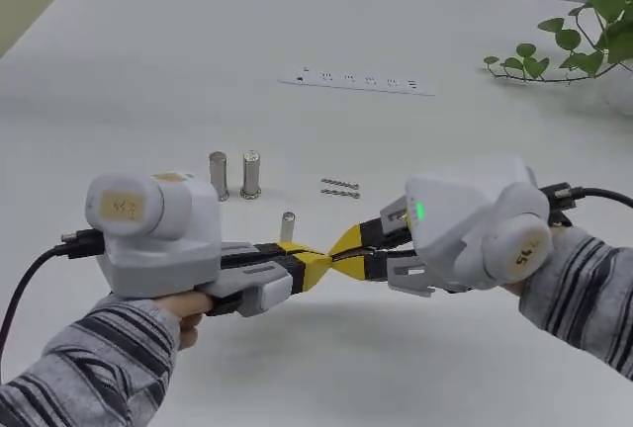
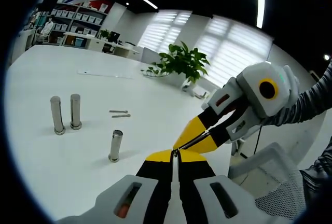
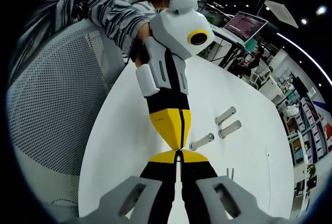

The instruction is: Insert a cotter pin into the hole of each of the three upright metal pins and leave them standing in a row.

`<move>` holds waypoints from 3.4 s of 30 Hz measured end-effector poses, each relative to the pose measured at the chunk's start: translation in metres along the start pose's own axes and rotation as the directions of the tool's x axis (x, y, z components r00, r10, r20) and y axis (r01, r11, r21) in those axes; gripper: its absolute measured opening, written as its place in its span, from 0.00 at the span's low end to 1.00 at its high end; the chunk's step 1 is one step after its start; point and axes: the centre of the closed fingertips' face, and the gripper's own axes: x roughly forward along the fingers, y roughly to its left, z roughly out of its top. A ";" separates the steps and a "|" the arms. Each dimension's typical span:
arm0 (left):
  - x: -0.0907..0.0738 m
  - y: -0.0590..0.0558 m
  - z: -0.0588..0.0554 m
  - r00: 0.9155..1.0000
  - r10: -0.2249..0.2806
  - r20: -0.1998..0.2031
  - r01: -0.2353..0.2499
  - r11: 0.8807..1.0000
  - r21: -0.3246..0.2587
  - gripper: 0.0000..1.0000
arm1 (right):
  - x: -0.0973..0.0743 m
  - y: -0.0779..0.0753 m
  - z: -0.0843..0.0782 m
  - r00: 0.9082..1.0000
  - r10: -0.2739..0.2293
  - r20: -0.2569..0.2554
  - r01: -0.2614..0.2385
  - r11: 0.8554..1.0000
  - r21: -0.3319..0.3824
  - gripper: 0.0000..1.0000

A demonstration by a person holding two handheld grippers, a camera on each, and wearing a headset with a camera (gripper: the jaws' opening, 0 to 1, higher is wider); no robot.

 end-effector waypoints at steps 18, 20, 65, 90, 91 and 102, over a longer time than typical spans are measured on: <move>0.000 -0.015 -0.004 0.998 -0.037 -0.060 0.052 0.960 0.275 0.00 | -0.001 0.008 -0.009 0.997 0.070 -0.017 -0.068 0.993 0.095 0.01; 0.000 -0.018 -0.003 0.997 -0.041 -0.063 0.058 0.951 0.304 0.00 | -0.001 0.010 -0.011 0.997 0.080 -0.020 -0.078 0.992 0.099 0.00; -0.006 0.073 0.001 0.920 0.392 -0.004 -0.363 0.856 0.369 0.19 | 0.025 -0.041 -0.045 0.980 -0.038 -0.196 0.100 0.943 0.317 0.00; 0.020 0.092 -0.003 0.908 0.419 -0.018 -0.390 0.858 0.334 0.10 | 0.046 -0.049 -0.048 0.977 -0.014 -0.212 0.080 0.949 0.305 0.00; 0.021 0.093 -0.003 0.908 0.418 -0.017 -0.390 0.861 0.327 0.09 | 0.046 -0.048 -0.048 0.977 -0.009 -0.212 0.076 0.949 0.307 0.00; 0.024 0.094 -0.008 0.908 0.418 -0.032 -0.388 0.867 0.314 0.06 | 0.048 -0.049 -0.046 0.978 0.003 -0.210 0.060 0.955 0.292 0.00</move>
